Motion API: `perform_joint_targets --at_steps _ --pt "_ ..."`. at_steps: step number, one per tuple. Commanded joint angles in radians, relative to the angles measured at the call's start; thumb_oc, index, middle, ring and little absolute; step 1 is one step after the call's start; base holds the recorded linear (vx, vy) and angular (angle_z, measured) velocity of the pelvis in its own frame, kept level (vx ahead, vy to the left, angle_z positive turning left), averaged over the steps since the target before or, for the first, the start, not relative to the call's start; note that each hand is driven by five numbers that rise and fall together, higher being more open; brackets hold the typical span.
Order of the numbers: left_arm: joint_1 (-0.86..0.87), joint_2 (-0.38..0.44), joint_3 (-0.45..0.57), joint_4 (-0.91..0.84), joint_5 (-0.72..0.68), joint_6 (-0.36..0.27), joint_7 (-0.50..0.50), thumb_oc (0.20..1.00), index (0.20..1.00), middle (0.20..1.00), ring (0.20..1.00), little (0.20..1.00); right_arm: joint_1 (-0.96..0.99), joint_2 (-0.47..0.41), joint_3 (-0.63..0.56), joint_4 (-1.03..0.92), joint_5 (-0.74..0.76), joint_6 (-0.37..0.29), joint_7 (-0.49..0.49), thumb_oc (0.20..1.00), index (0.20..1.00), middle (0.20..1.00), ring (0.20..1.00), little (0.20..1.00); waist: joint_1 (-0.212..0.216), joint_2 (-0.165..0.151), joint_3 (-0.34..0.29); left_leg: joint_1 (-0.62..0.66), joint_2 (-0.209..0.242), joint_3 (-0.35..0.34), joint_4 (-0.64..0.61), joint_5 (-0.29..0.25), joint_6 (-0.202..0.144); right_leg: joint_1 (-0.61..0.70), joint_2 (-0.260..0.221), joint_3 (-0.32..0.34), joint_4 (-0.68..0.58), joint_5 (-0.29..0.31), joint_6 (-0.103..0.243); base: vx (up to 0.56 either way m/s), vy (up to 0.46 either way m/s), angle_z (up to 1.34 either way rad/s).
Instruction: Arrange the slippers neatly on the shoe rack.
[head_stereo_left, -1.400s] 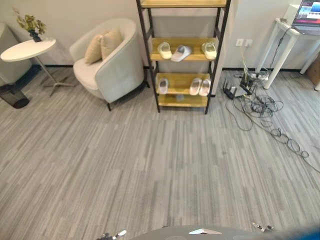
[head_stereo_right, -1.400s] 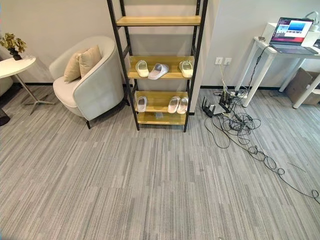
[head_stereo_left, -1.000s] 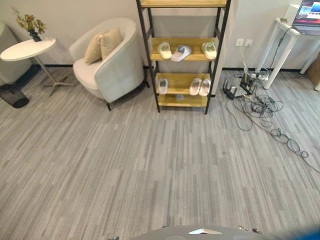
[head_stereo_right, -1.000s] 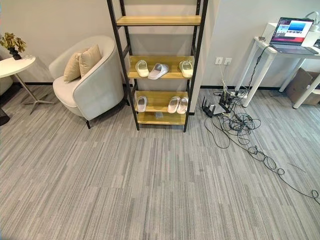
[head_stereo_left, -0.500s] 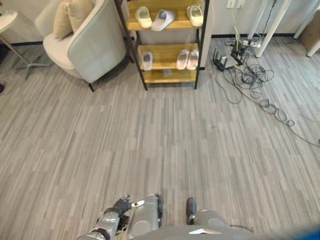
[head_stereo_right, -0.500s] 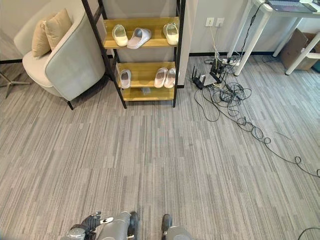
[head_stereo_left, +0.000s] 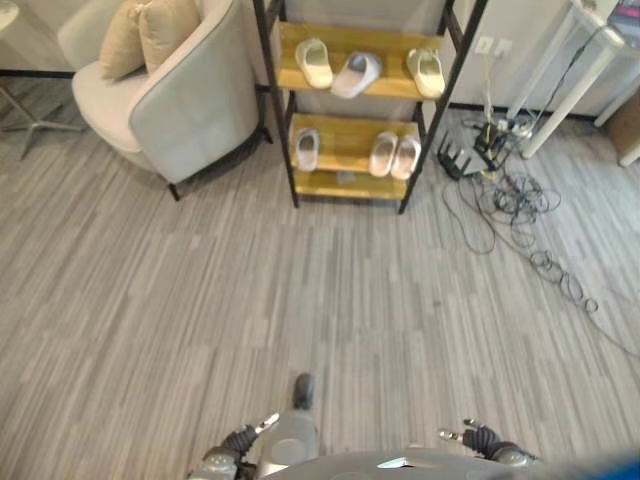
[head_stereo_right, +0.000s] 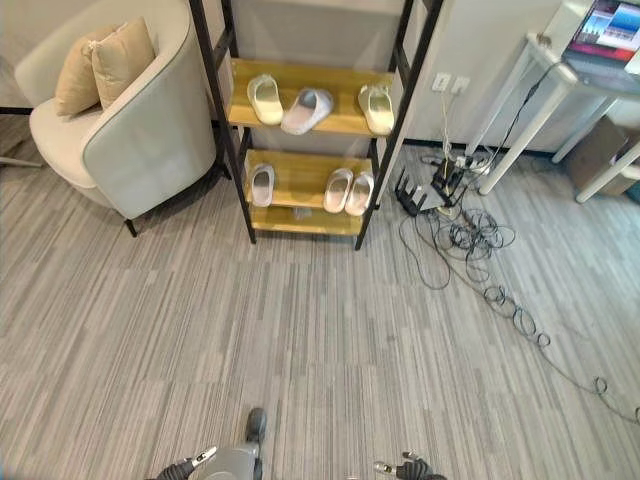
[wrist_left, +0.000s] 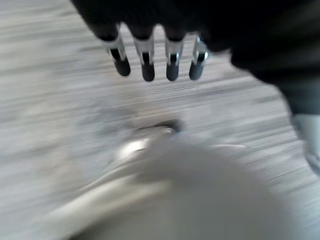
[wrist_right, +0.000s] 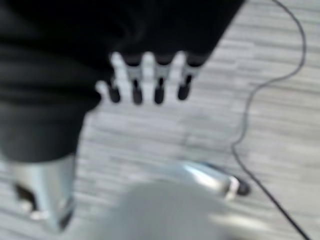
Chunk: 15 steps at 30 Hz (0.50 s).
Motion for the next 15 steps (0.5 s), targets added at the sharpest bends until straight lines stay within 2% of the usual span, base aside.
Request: perform_joint_targets --at_steps 1,2,3,4,5,7,10,11,12,14,15 --pt "-0.024 0.008 0.010 -0.041 -0.003 -0.023 0.018 1.000 1.000 1.000 1.000 1.000 -0.046 -0.002 0.007 -0.006 0.003 -0.007 -0.003 1.000 1.000 1.000 1.000 1.000 -0.019 0.018 0.043 -0.022 0.031 -0.016 0.089 -0.044 -0.062 0.091 -0.020 -0.050 -0.346 0.260 0.057 0.39 0.054 0.43" --pt "-0.024 0.008 0.010 -0.041 -0.003 -0.023 0.018 1.000 1.000 1.000 1.000 1.000 -0.046 -0.002 0.007 -0.006 0.003 -0.007 -0.003 1.000 1.000 1.000 1.000 1.000 -0.021 0.019 0.042 -0.023 0.032 -0.018 0.088 -0.042 -0.063 0.092 -0.019 -0.053 -0.349 0.262 0.056 0.54 0.010 0.68" --pt "-0.038 0.006 -0.005 -0.049 -0.015 -0.030 0.010 1.000 1.000 1.000 1.000 1.000 -0.043 0.002 0.013 0.001 0.006 -0.007 0.005 1.000 1.000 1.000 1.000 1.000 -0.056 0.024 0.055 0.058 0.023 -0.067 0.063 -0.076 -0.071 0.040 0.017 -0.070 -0.454 0.202 0.048 0.36 -0.006 0.81" --pt "-0.038 0.006 -0.005 -0.049 -0.015 -0.030 0.010 1.000 1.000 1.000 1.000 1.000 -0.043 0.002 0.013 0.001 0.006 -0.007 0.005 1.000 1.000 1.000 1.000 1.000 -0.056 0.024 0.055 0.058 0.023 -0.067 0.062 -0.076 -0.071 0.040 0.017 -0.071 -0.454 0.202 0.048 0.68 -0.085 0.84" --pt "-0.052 0.001 -0.019 -0.051 -0.010 -0.036 0.009 1.000 1.000 1.000 1.000 1.000 -0.039 0.002 0.018 0.008 0.009 -0.008 0.009 1.000 1.000 1.000 1.000 1.000 -0.084 0.012 0.055 0.118 0.014 -0.104 0.044 -0.118 -0.086 0.004 0.024 -0.058 -0.623 0.203 0.071 0.47 -0.116 0.84" --pt "-0.055 -0.007 -0.023 -0.039 0.008 -0.036 0.008 1.000 1.000 1.000 1.000 1.000 -0.030 0.003 0.023 0.017 -0.003 -0.004 0.017 1.000 1.000 1.000 1.000 1.000 -0.106 0.010 0.056 0.174 0.022 -0.127 0.033 -0.154 -0.102 -0.018 0.026 -0.062 -0.735 0.236 0.092 0.53 -0.145 1.09" --pt "-0.030 -0.018 -0.017 -0.006 0.043 -0.031 0.003 1.000 1.000 1.000 1.000 1.000 -0.020 -0.001 0.026 0.027 -0.030 0.001 0.020 1.000 1.000 1.000 1.000 1.000 -0.114 0.013 0.042 0.237 0.040 -0.145 0.037 -0.183 -0.116 -0.023 0.036 -0.106 -0.800 0.279 0.101 0.40 -0.147 0.67" --pt "-0.018 -0.021 -0.017 0.006 0.056 -0.028 0.002 1.000 1.000 1.000 1.000 1.000 -0.014 -0.005 0.030 0.026 -0.035 0.000 0.022 1.000 1.000 1.000 1.000 1.000 -0.118 0.017 0.034 0.256 0.051 -0.154 0.039 -0.184 -0.120 -0.023 0.046 -0.109 -0.797 0.285 0.096 0.48 -0.277 0.25" --pt "0.004 -0.025 -0.020 0.020 0.072 -0.024 -0.012 1.000 1.000 1.000 1.000 1.000 -0.006 -0.012 0.036 0.023 -0.037 0.000 0.029 1.000 1.000 1.000 1.000 1.000 -0.123 0.026 0.020 0.278 0.072 -0.176 0.051 -0.189 -0.130 -0.019 0.075 -0.055 -0.774 0.272 0.080 0.47 -0.296 0.25" --pt "0.031 -0.031 -0.026 0.025 0.085 -0.018 -0.036 1.000 1.000 1.000 1.000 1.000 -0.004 -0.021 0.038 0.028 -0.038 0.000 0.033 1.000 1.000 1.000 1.000 1.000 -0.127 0.037 0.004 0.259 0.088 -0.190 0.116 -0.136 -0.151 -0.005 0.104 -0.031 -0.756 0.247 0.048 0.33 -0.249 0.19" --pt "0.037 -0.032 -0.026 0.019 0.084 -0.017 -0.043 1.000 1.000 1.000 1.000 1.000 -0.006 -0.025 0.036 0.027 -0.034 -0.001 0.036 1.000 1.000 1.000 1.000 1.000 -0.125 0.043 0.003 0.235 0.091 -0.182 0.188 -0.087 -0.168 0.016 0.116 -0.038 -0.758 0.228 0.031 0.19 -0.271 -0.01"
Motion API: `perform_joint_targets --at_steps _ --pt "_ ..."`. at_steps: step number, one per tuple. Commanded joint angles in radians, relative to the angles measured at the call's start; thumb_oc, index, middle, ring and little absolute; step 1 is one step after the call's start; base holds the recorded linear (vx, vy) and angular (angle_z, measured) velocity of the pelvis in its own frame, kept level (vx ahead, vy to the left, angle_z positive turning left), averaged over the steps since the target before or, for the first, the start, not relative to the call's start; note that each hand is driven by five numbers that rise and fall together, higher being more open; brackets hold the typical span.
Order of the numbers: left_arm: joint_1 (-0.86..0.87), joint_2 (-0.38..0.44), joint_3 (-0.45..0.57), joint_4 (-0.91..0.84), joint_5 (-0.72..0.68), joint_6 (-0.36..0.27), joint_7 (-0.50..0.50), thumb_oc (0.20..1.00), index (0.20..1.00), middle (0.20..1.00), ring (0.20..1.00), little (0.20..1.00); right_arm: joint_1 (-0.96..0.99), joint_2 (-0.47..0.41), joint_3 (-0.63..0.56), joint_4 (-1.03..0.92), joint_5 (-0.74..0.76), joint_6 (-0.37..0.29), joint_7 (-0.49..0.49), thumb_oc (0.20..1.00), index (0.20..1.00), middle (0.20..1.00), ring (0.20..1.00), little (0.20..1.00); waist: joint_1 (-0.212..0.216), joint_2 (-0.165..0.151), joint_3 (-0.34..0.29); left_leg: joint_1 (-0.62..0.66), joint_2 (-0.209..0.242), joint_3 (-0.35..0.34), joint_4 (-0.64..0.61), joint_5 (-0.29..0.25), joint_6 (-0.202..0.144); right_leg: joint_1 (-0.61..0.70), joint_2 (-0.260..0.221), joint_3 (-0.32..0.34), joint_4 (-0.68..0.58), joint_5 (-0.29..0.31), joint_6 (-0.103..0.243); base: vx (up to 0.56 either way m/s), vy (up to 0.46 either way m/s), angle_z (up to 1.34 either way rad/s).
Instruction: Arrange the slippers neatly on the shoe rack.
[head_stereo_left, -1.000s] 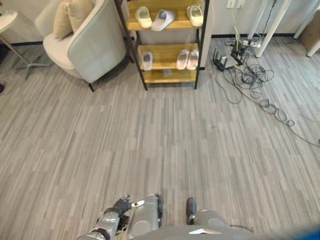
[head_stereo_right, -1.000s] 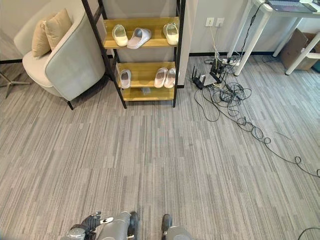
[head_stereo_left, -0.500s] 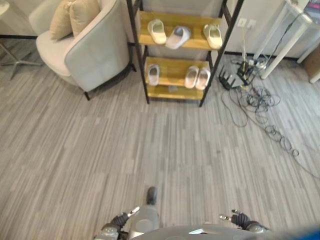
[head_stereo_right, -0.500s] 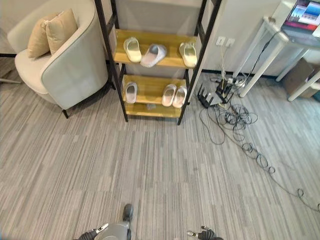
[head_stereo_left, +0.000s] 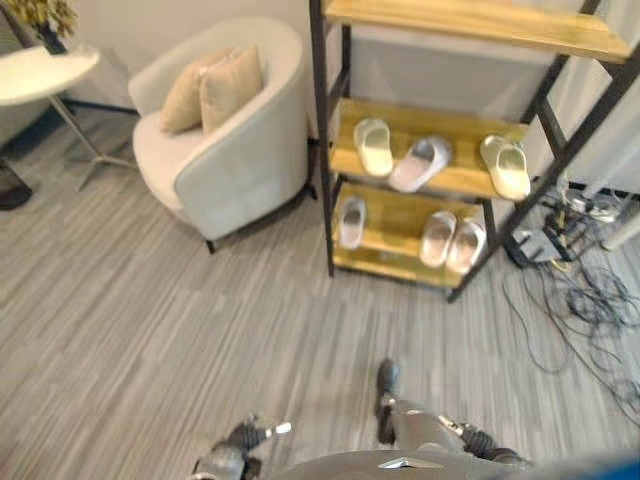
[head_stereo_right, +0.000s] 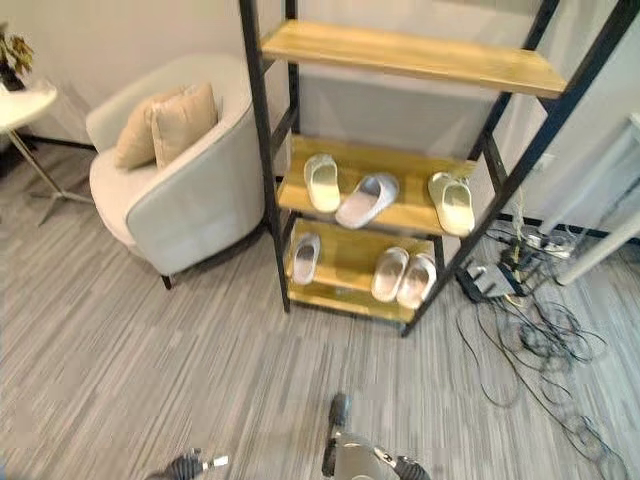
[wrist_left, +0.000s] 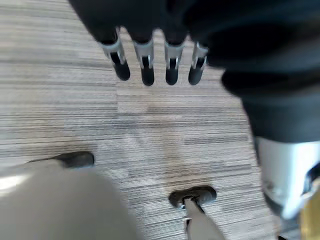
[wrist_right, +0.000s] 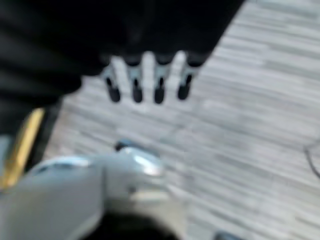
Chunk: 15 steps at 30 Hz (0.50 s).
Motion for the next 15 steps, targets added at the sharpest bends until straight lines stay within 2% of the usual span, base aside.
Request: perform_joint_targets --at_steps 1,2,3,4,5,7,8,9,10,12,15 --pt "-0.054 0.039 -0.017 -0.036 0.025 -0.005 -0.040 1.000 1.000 1.000 1.000 1.000 -0.009 -0.024 0.003 -0.022 -0.005 -0.002 0.012 1.000 1.000 1.000 1.000 1.000 0.006 -0.048 0.074 -0.270 0.006 0.026 0.270 0.252 -0.007 0.193 -0.060 0.088 -0.116 -0.058 0.151 0.12 -0.216 0.08" --pt "-0.055 0.039 -0.017 -0.036 0.025 -0.005 -0.040 1.000 1.000 1.000 1.000 1.000 -0.010 -0.024 0.003 -0.022 -0.005 -0.002 0.012 1.000 1.000 1.000 1.000 1.000 0.003 -0.046 0.074 -0.278 0.006 0.023 0.281 0.248 -0.007 0.191 -0.059 0.085 -0.116 -0.058 0.151 0.06 -0.245 0.11" --pt "-0.065 0.046 -0.016 -0.046 0.014 -0.003 -0.035 1.000 1.000 1.000 1.000 1.000 -0.020 -0.029 0.000 -0.026 0.013 -0.007 0.012 1.000 1.000 1.000 1.000 1.000 0.012 -0.062 0.092 -0.348 0.000 0.043 0.397 0.302 -0.010 0.218 -0.064 0.076 -0.124 -0.063 0.132 0.11 -0.319 0.12" --pt "-0.073 0.057 -0.003 -0.058 -0.005 -0.003 -0.026 1.000 1.000 1.000 1.000 1.000 -0.036 -0.043 -0.004 -0.030 0.028 -0.005 0.009 1.000 1.000 1.000 1.000 1.000 0.027 -0.080 0.103 -0.407 0.027 0.131 0.464 0.306 0.006 0.267 -0.058 0.073 -0.135 -0.093 0.108 0.18 -0.355 0.07" --pt "-0.074 0.057 0.001 -0.064 -0.013 -0.007 -0.023 1.000 1.000 1.000 1.000 1.000 -0.038 -0.047 -0.007 -0.031 0.034 -0.005 0.005 1.000 1.000 1.000 1.000 1.000 0.035 -0.080 0.103 -0.426 0.037 0.158 0.446 0.289 0.012 0.283 -0.056 0.075 -0.135 -0.104 0.105 0.23 -0.251 -0.02" --pt "-0.068 0.049 0.007 -0.063 -0.022 -0.013 -0.012 1.000 1.000 1.000 1.000 1.000 -0.044 -0.051 -0.017 -0.026 0.052 -0.009 -0.004 1.000 1.000 1.000 1.000 1.000 0.053 -0.075 0.097 -0.454 0.044 0.180 0.360 0.249 0.018 0.323 -0.046 0.083 -0.151 -0.128 0.110 0.22 -0.034 -0.05" --pt "-0.068 0.049 0.007 -0.063 -0.022 -0.013 -0.012 1.000 1.000 1.000 1.000 1.000 -0.044 -0.051 -0.017 -0.026 0.052 -0.009 -0.004 1.000 1.000 1.000 1.000 1.000 0.054 -0.075 0.098 -0.453 0.045 0.180 0.360 0.248 0.018 0.324 -0.046 0.084 -0.152 -0.128 0.110 0.31 0.031 -0.23" --pt "-0.066 0.043 0.011 -0.060 -0.033 -0.014 -0.008 1.000 1.000 1.000 1.000 1.000 -0.046 -0.052 -0.020 -0.029 0.054 -0.018 -0.011 1.000 1.000 1.000 1.000 1.000 0.065 -0.069 0.089 -0.447 0.077 0.199 0.192 0.234 0.013 0.356 -0.044 0.084 -0.166 -0.146 0.125 0.30 0.080 -0.43" --pt "-0.063 0.040 0.015 -0.056 -0.044 -0.017 -0.008 1.000 1.000 1.000 1.000 1.000 -0.045 -0.051 -0.016 -0.029 0.047 -0.018 -0.016 1.000 1.000 1.000 1.000 1.000 0.070 -0.062 0.083 -0.457 0.095 0.198 0.104 0.244 0.006 0.368 -0.041 0.078 -0.171 -0.159 0.132 0.41 0.117 -0.46" --pt "-0.061 0.033 0.021 -0.041 -0.064 -0.015 -0.003 1.000 1.000 1.000 1.000 1.000 -0.039 -0.045 -0.016 -0.027 0.038 -0.020 -0.024 1.000 1.000 1.000 1.000 1.000 0.091 -0.050 0.081 -0.467 0.137 0.151 -0.037 0.318 -0.011 0.404 -0.027 0.095 -0.166 -0.188 0.141 0.31 0.125 -0.26" --pt "-0.047 0.015 0.025 -0.012 -0.073 -0.013 0.005 1.000 1.000 1.000 1.000 1.000 -0.029 -0.032 -0.018 -0.033 0.029 -0.027 -0.032 1.000 1.000 1.000 1.000 1.000 0.097 -0.035 0.070 -0.423 0.146 0.078 -0.129 0.332 -0.023 0.431 -0.023 0.121 -0.145 -0.217 0.148 0.26 0.138 -0.58"
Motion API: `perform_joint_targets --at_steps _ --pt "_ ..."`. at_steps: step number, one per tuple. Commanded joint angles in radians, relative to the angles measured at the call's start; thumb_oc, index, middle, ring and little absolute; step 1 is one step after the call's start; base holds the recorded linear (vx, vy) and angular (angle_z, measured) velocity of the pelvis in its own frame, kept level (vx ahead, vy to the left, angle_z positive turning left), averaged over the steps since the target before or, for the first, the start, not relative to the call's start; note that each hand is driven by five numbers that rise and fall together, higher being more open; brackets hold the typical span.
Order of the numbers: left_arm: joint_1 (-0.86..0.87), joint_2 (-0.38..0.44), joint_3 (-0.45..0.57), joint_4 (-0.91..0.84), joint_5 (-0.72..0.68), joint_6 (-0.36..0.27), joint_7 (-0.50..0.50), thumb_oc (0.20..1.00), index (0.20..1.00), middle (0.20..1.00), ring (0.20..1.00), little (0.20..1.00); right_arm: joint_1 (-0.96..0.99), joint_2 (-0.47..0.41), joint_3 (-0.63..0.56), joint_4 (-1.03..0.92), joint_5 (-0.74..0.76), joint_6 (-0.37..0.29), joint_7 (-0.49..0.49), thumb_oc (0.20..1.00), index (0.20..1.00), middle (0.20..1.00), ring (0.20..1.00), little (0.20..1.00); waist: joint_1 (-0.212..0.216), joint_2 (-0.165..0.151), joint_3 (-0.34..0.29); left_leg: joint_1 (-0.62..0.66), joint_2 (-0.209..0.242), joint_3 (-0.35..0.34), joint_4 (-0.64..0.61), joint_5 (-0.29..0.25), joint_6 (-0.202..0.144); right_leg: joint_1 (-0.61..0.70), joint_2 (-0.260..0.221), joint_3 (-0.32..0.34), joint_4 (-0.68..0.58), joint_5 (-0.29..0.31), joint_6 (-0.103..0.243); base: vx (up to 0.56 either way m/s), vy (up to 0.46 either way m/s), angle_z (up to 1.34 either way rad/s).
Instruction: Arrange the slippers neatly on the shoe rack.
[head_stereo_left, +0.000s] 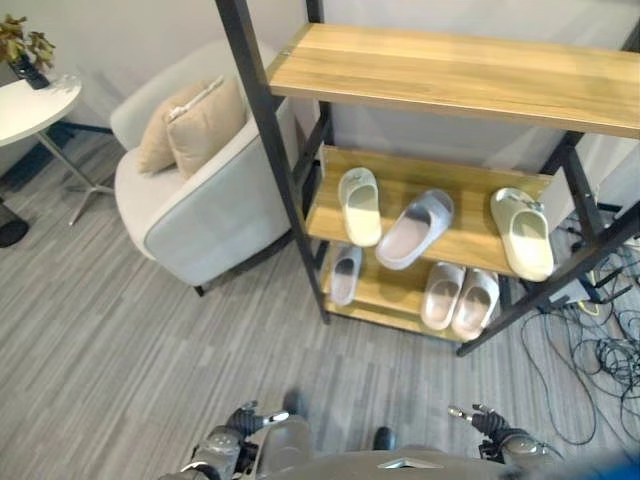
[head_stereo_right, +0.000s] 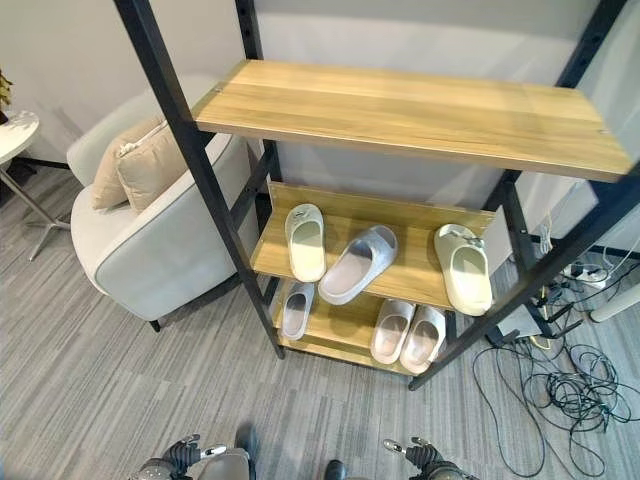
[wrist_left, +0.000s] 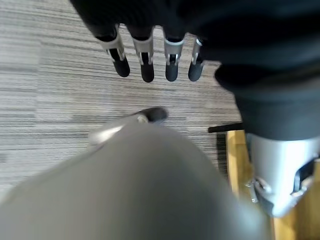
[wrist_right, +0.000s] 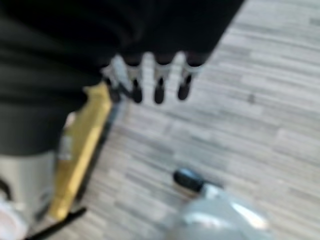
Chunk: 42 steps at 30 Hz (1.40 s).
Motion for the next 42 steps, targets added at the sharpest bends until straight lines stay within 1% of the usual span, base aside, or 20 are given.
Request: perform_joint_targets --at_steps 1,2,3,8,12,16,17,18,23,28,31,34,37,41,42 --pt "0.021 -0.022 -0.024 0.043 -0.019 -0.002 0.026 1.000 1.000 1.000 1.000 1.000 0.027 -0.017 -0.008 -0.027 0.001 -0.033 -0.019 1.000 1.000 1.000 1.000 1.000 0.008 -0.004 -0.024 0.096 0.005 -0.048 0.034 -0.017 0.021 -0.039 -0.091 0.038 0.115 -0.055 0.129 0.30 0.188 -0.73" --pt "0.023 -0.023 -0.028 0.046 -0.009 -0.001 0.028 1.000 1.000 1.000 1.000 1.000 0.029 -0.013 -0.008 -0.033 -0.009 -0.033 -0.028 1.000 1.000 1.000 1.000 1.000 0.005 -0.008 -0.039 0.130 -0.003 -0.045 0.002 -0.022 0.020 -0.031 -0.103 0.046 0.108 -0.045 0.138 0.25 0.187 -0.38" --pt "0.024 -0.022 -0.031 0.044 -0.002 -0.002 0.029 1.000 1.000 1.000 1.000 1.000 0.035 -0.014 -0.011 -0.034 -0.013 -0.031 -0.030 1.000 1.000 1.000 1.000 1.000 0.002 -0.010 -0.043 0.144 -0.007 -0.033 -0.004 -0.025 0.021 -0.026 -0.112 0.047 0.102 -0.039 0.144 0.21 0.175 0.06" --pt "0.008 -0.002 -0.056 0.015 0.032 -0.006 0.045 1.000 1.000 1.000 1.000 1.000 0.036 -0.021 0.015 -0.019 -0.085 -0.016 -0.049 1.000 1.000 1.000 1.000 1.000 0.002 -0.018 -0.060 0.174 -0.026 -0.015 -0.019 -0.052 0.036 -0.029 -0.146 0.050 0.097 -0.022 0.170 0.07 0.096 0.05" --pt "-0.001 0.006 -0.065 -0.003 0.049 -0.016 0.064 1.000 1.000 1.000 1.000 1.000 0.025 -0.030 0.018 -0.034 -0.107 -0.021 -0.075 1.000 1.000 1.000 1.000 1.000 -0.002 -0.023 -0.074 0.200 -0.037 0.004 -0.043 -0.060 0.044 -0.025 -0.161 0.050 0.096 -0.016 0.184 0.02 0.061 0.13" --pt "0.001 0.001 -0.093 -0.025 0.081 -0.027 0.083 1.000 1.000 1.000 1.000 1.000 0.019 -0.068 0.009 -0.083 -0.161 -0.046 -0.144 1.000 1.000 1.000 1.000 1.000 -0.013 -0.020 -0.087 0.218 -0.040 0.020 -0.062 -0.066 0.044 -0.023 -0.167 0.053 0.087 -0.009 0.196 0.01 0.028 -0.05" --pt "0.001 0.001 -0.093 -0.025 0.081 -0.027 0.083 1.000 1.000 1.000 1.000 1.000 0.019 -0.068 0.009 -0.083 -0.161 -0.046 -0.144 1.000 1.000 1.000 1.000 1.000 -0.013 -0.020 -0.087 0.218 -0.040 0.020 -0.062 -0.066 0.044 -0.023 -0.167 0.053 0.087 -0.009 0.196 0.00 0.000 0.00" --pt "0.001 -0.004 -0.110 -0.040 0.099 -0.033 0.088 1.000 1.000 1.000 1.000 1.000 0.016 -0.093 0.003 -0.132 -0.182 -0.062 -0.177 1.000 1.000 1.000 1.000 1.000 -0.019 -0.017 -0.088 0.220 -0.040 0.024 -0.068 -0.065 0.043 -0.025 -0.169 0.051 0.081 -0.006 0.200 -0.03 0.018 -0.04" --pt "-0.001 -0.025 -0.153 -0.048 0.126 -0.041 0.085 1.000 1.000 1.000 1.000 1.000 -0.001 -0.127 0.023 -0.210 -0.250 -0.067 -0.213 1.000 1.000 1.000 1.000 1.000 -0.027 -0.011 -0.088 0.219 -0.039 0.026 -0.074 -0.067 0.043 -0.033 -0.168 0.053 0.079 -0.005 0.204 -0.03 0.016 -0.01" --pt "0.000 -0.036 -0.164 -0.044 0.129 -0.045 0.079 1.000 1.000 1.000 1.000 1.000 -0.007 -0.131 0.030 -0.265 -0.259 -0.068 -0.220 1.000 1.000 1.000 1.000 1.000 -0.033 -0.008 -0.087 0.219 -0.042 0.028 -0.074 -0.071 0.045 -0.037 -0.168 0.057 0.084 -0.007 0.205 0.00 0.004 -0.01" --pt "-0.002 -0.045 -0.169 -0.046 0.123 -0.046 0.083 1.000 1.000 1.000 1.000 1.000 0.003 -0.106 0.029 -0.272 -0.250 -0.070 -0.237 1.000 1.000 1.000 1.000 1.000 -0.037 -0.009 -0.087 0.224 -0.043 0.033 -0.074 -0.079 0.049 -0.035 -0.172 0.055 0.076 -0.001 0.209 0.00 0.008 -0.01" --pt "0.002 -0.048 -0.172 -0.049 0.127 -0.048 0.092 1.000 1.000 1.000 1.000 1.000 0.016 -0.106 0.023 -0.320 -0.263 -0.077 -0.260 1.000 1.000 1.000 1.000 1.000 -0.040 -0.010 -0.087 0.225 -0.046 0.037 -0.074 -0.083 0.051 -0.035 -0.175 0.057 0.074 0.002 0.212 0.00 0.010 0.00" --pt "0.009 -0.051 -0.185 -0.058 0.145 -0.055 0.099 1.000 1.000 1.000 1.000 1.000 0.030 -0.157 -0.033 -0.512 -0.297 -0.096 -0.319 1.000 1.000 1.000 1.000 1.000 -0.048 -0.012 -0.084 0.224 -0.052 0.044 -0.074 -0.089 0.056 -0.042 -0.181 0.059 0.082 0.002 0.220 0.00 0.055 -0.02" --pt "0.008 -0.054 -0.195 -0.063 0.160 -0.058 0.095 1.000 1.000 1.000 1.000 1.000 0.019 -0.192 -0.097 -0.622 -0.316 -0.097 -0.368 1.000 1.000 1.000 1.000 1.000 -0.051 -0.016 -0.085 0.219 -0.056 0.048 -0.074 -0.097 0.061 -0.052 -0.186 0.059 0.083 0.007 0.226 -0.01 0.043 -0.03" --pt "0.006 -0.055 -0.198 -0.061 0.165 -0.061 0.094 1.000 1.000 1.000 1.000 1.000 -0.008 -0.210 -0.138 -0.660 -0.308 -0.099 -0.396 1.000 1.000 1.000 1.000 1.000 -0.049 -0.019 -0.085 0.217 -0.057 0.049 -0.074 -0.100 0.064 -0.057 -0.189 0.061 0.082 0.012 0.229 -0.02 0.040 0.00"
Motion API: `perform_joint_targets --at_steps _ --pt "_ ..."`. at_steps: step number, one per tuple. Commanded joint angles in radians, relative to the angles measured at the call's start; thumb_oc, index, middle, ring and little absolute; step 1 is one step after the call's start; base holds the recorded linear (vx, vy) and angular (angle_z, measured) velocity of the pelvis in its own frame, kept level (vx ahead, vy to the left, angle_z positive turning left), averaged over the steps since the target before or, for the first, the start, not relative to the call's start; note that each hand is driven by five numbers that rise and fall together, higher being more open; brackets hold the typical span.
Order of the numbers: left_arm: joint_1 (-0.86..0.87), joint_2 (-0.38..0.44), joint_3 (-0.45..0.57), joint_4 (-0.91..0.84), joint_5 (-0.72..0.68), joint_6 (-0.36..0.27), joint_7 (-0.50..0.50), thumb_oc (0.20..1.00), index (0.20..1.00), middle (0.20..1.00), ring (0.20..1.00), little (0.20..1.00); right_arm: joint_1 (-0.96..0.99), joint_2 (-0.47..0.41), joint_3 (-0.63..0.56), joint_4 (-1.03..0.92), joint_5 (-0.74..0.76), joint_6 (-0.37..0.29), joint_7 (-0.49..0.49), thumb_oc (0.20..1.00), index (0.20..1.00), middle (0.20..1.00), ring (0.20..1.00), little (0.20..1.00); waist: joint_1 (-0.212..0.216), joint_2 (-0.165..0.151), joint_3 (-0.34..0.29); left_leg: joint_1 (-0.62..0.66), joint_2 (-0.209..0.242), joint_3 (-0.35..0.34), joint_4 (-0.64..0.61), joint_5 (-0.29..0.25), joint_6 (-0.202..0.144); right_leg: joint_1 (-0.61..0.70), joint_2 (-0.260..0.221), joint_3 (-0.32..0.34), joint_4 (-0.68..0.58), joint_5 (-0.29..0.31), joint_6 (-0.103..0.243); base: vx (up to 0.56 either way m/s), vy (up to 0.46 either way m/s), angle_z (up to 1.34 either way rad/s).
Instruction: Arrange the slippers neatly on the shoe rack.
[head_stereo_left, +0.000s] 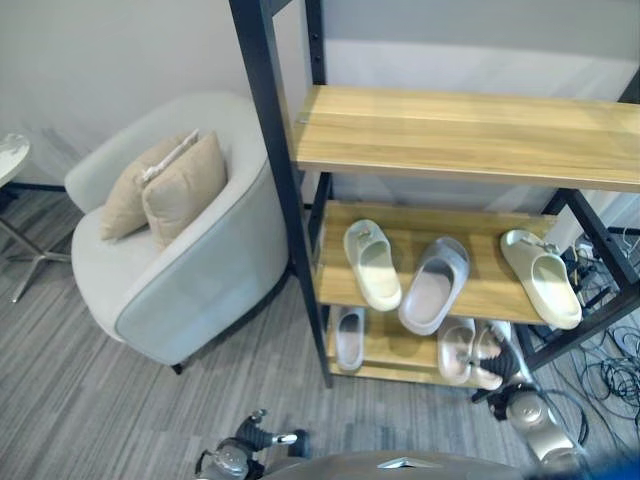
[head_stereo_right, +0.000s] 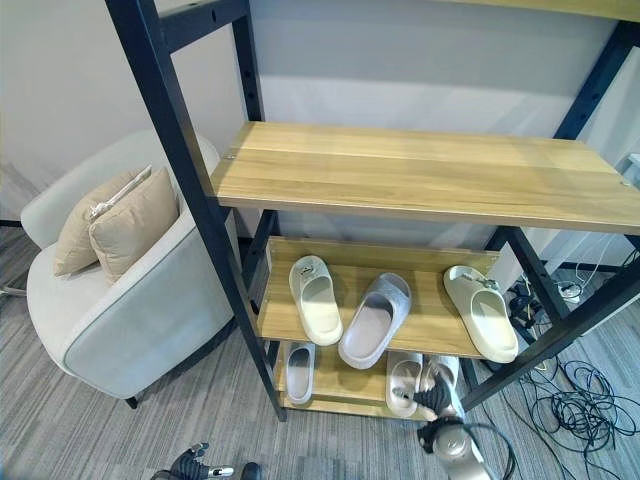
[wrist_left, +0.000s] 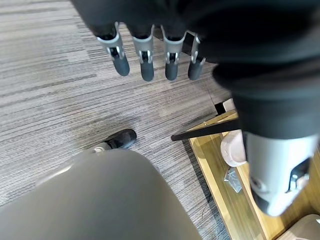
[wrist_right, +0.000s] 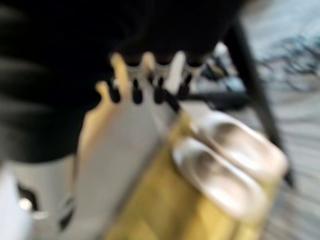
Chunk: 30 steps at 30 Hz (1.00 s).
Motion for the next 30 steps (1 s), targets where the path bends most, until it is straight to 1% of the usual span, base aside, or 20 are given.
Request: perform_joint_targets --at_steps 1,3,5,6,11,13,15,16,19,22,28,30 --pt "-0.055 -0.070 -0.033 0.024 0.032 -0.039 0.013 1.000 1.000 1.000 1.000 1.000 -0.112 -0.062 -0.083 -0.047 -0.004 -0.040 -0.080 1.000 1.000 1.000 1.000 1.000 0.031 0.000 0.040 0.065 0.048 0.035 0.009 -0.108 -0.006 -0.089 -0.078 0.004 0.065 0.064 0.091 -0.03 0.043 0.00" --pt "-0.057 -0.071 -0.037 0.024 0.031 -0.041 0.008 1.000 1.000 1.000 1.000 1.000 -0.136 -0.079 -0.112 -0.077 0.020 -0.046 -0.085 1.000 1.000 1.000 1.000 1.000 0.034 -0.005 0.040 0.063 0.046 0.041 0.009 -0.111 -0.005 -0.095 -0.081 0.007 0.061 0.073 0.095 -0.01 0.013 -0.02" --pt "-0.057 -0.073 -0.038 0.027 0.030 -0.042 0.003 1.000 1.000 1.000 1.000 1.000 -0.141 -0.078 -0.115 -0.086 0.027 -0.049 -0.085 1.000 1.000 1.000 1.000 1.000 0.037 -0.007 0.039 0.061 0.045 0.043 0.009 -0.112 -0.004 -0.098 -0.082 0.010 0.058 0.077 0.096 0.00 0.025 -0.08" --pt "-0.056 -0.072 -0.035 0.029 0.030 -0.042 -0.004 1.000 1.000 1.000 1.000 1.000 -0.125 -0.091 -0.132 -0.146 0.026 -0.056 -0.072 1.000 1.000 1.000 1.000 1.000 0.036 -0.012 0.037 0.058 0.043 0.048 0.009 -0.115 -0.001 -0.102 -0.086 0.013 0.054 0.080 0.098 0.00 0.024 -0.10" --pt "-0.055 -0.073 -0.032 0.041 0.039 -0.041 -0.014 1.000 1.000 1.000 1.000 1.000 -0.143 -0.101 -0.131 -0.185 0.021 -0.066 -0.063 1.000 1.000 1.000 1.000 1.000 0.041 -0.021 0.037 0.059 0.035 0.046 0.009 -0.121 0.004 -0.099 -0.091 0.012 0.052 0.085 0.101 0.01 0.022 -0.03" --pt "-0.050 -0.069 -0.034 0.044 0.045 -0.040 -0.020 1.000 1.000 1.000 1.000 1.000 -0.189 -0.114 -0.118 -0.151 0.016 -0.056 -0.063 1.000 1.000 1.000 1.000 1.000 0.053 -0.030 0.034 0.053 0.028 0.043 0.009 -0.122 0.005 -0.095 -0.096 0.002 0.046 0.087 0.104 0.03 0.034 0.01" --pt "-0.053 -0.066 -0.034 0.043 0.043 -0.039 -0.020 1.000 1.000 1.000 1.000 1.000 -0.205 -0.120 -0.113 -0.141 0.022 -0.056 -0.061 1.000 1.000 1.000 1.000 1.000 0.055 -0.031 0.034 0.050 0.026 0.041 0.009 -0.121 0.005 -0.094 -0.097 -0.001 0.045 0.087 0.104 0.00 0.000 0.00" --pt "-0.054 -0.064 -0.034 0.040 0.042 -0.039 -0.019 1.000 1.000 1.000 1.000 1.000 -0.215 -0.105 -0.095 -0.130 0.018 -0.048 -0.056 1.000 1.000 1.000 1.000 1.000 0.064 -0.032 0.034 0.045 0.024 0.037 0.009 -0.120 0.005 -0.093 -0.099 -0.007 0.046 0.085 0.105 0.00 0.000 0.00" --pt "-0.055 -0.058 -0.035 0.041 0.040 -0.039 -0.018 1.000 1.000 1.000 1.000 1.000 -0.242 -0.114 -0.090 -0.121 0.036 -0.052 -0.055 1.000 1.000 1.000 1.000 1.000 0.069 -0.036 0.035 0.036 0.019 0.030 0.009 -0.117 0.005 -0.094 -0.100 -0.015 0.047 0.084 0.104 0.01 0.004 0.07" --pt "-0.056 -0.048 -0.046 0.044 0.046 -0.037 -0.019 1.000 1.000 1.000 1.000 1.000 -0.303 -0.112 -0.062 -0.060 0.062 -0.046 -0.051 1.000 1.000 1.000 1.000 1.000 0.088 -0.039 0.037 0.022 0.010 0.013 0.009 -0.114 0.006 -0.094 -0.102 -0.033 0.051 0.082 0.103 0.03 0.007 0.14" --pt "-0.056 -0.046 -0.049 0.042 0.047 -0.037 -0.018 1.000 1.000 1.000 1.000 1.000 -0.320 -0.117 -0.055 -0.044 0.065 -0.044 -0.050 1.000 1.000 1.000 1.000 1.000 0.089 -0.039 0.038 0.019 0.009 0.010 0.009 -0.113 0.006 -0.092 -0.103 -0.040 0.051 0.081 0.103 0.00 0.001 0.13" --pt "-0.053 -0.043 -0.057 0.041 0.047 -0.037 -0.018 1.000 1.000 1.000 1.000 1.000 -0.369 -0.116 -0.020 0.001 0.071 -0.036 -0.040 1.000 1.000 1.000 1.000 1.000 0.102 -0.039 0.040 0.012 0.004 0.001 0.009 -0.111 0.004 -0.087 -0.105 -0.055 0.048 0.080 0.103 0.03 0.002 0.03"
